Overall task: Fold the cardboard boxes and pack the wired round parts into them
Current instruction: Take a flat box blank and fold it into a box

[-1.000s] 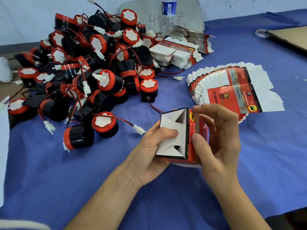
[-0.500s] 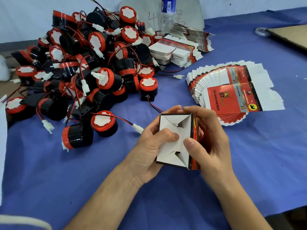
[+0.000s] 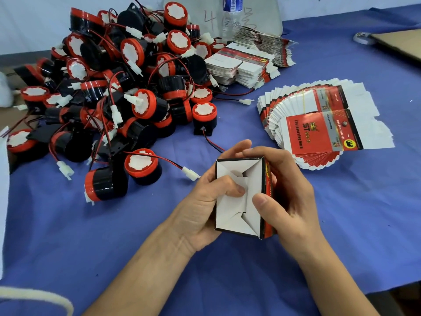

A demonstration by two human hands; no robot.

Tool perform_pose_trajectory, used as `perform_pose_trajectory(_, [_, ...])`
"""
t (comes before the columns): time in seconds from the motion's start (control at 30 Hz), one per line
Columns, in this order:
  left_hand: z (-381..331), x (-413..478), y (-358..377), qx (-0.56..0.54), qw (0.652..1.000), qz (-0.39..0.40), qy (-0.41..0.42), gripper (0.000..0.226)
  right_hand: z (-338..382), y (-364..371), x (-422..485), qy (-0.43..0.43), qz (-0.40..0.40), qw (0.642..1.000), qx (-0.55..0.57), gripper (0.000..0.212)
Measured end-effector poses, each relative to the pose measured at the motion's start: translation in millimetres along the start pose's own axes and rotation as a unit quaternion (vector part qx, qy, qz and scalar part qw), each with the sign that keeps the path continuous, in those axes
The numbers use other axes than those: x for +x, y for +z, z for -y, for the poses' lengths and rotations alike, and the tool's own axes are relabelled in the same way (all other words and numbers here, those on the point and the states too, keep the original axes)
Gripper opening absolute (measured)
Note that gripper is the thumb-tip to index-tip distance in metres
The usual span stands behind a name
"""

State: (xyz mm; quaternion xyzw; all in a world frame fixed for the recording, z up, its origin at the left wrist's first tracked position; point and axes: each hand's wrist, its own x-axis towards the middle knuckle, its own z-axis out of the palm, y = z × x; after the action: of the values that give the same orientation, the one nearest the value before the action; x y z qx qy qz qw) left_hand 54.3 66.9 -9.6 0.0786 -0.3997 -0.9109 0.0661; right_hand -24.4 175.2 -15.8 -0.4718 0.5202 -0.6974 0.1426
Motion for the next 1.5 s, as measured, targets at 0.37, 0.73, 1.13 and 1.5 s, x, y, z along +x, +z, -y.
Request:
perform_pose_trajectory(0.37, [-0.8, -3.3, 1.2, -0.032, 0.999, 0.022, -0.01, 0.059, -1.8, -1.2, -0.9, 0.028, 0.0, 0.999, 0.047, 0.039])
perform_pose_trajectory(0.73, [-4.2, -6.8, 5.6, 0.02, 0.999, 0.013, 0.021, 0.08, -2.5, 0.4, -3.6, 0.03, 0.004, 0.998, 0.061, 0.044])
perform_pose_trajectory(1.13, [6.5, -0.8, -2.1, 0.647, 0.68, -0.118, 0.324, 0.088, -3.8, -5.8, -3.7, 0.094, -0.102, 0.99, -0.003, 0.057])
perform_pose_trajectory(1.5, [-25.8, -3.2, -32.4, 0.659, 0.57, -0.308, 0.382, 0.049, -23.8, -25.6, -5.0, 0.206, -0.206, 0.941, -0.174, 0.062])
